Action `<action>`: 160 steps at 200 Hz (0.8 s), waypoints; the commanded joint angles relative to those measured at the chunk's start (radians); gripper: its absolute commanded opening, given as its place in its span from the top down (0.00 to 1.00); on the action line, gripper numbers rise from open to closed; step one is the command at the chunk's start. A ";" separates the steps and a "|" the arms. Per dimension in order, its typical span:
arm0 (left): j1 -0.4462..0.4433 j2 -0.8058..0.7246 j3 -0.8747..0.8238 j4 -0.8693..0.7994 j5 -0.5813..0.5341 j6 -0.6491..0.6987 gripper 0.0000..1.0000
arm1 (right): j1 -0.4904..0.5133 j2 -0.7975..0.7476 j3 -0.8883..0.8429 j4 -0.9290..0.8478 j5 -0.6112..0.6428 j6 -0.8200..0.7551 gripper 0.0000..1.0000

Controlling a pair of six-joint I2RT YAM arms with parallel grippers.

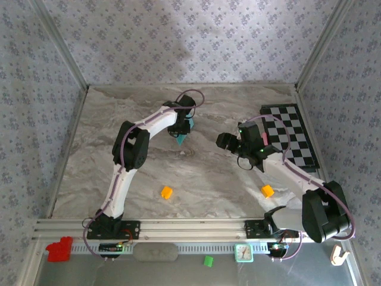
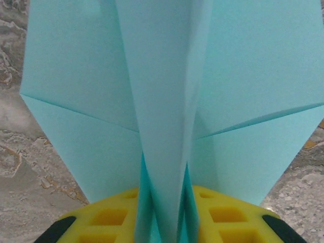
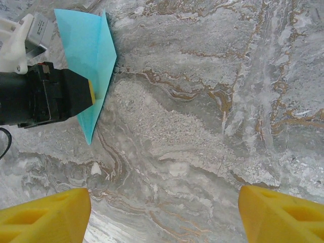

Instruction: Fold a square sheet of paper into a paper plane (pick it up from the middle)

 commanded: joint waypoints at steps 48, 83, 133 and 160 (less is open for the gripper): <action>0.005 0.091 0.054 -0.027 -0.049 -0.006 0.73 | -0.010 0.021 0.008 -0.020 -0.023 0.017 0.22; 0.007 0.134 0.113 -0.040 -0.065 -0.022 0.70 | -0.010 0.028 0.008 -0.015 -0.029 0.018 0.22; 0.005 0.159 0.228 -0.082 -0.057 -0.012 0.67 | -0.012 0.027 0.008 -0.023 -0.023 0.010 0.22; 0.000 0.120 0.269 -0.101 -0.047 -0.006 0.66 | -0.014 0.028 0.012 -0.027 -0.019 0.005 0.21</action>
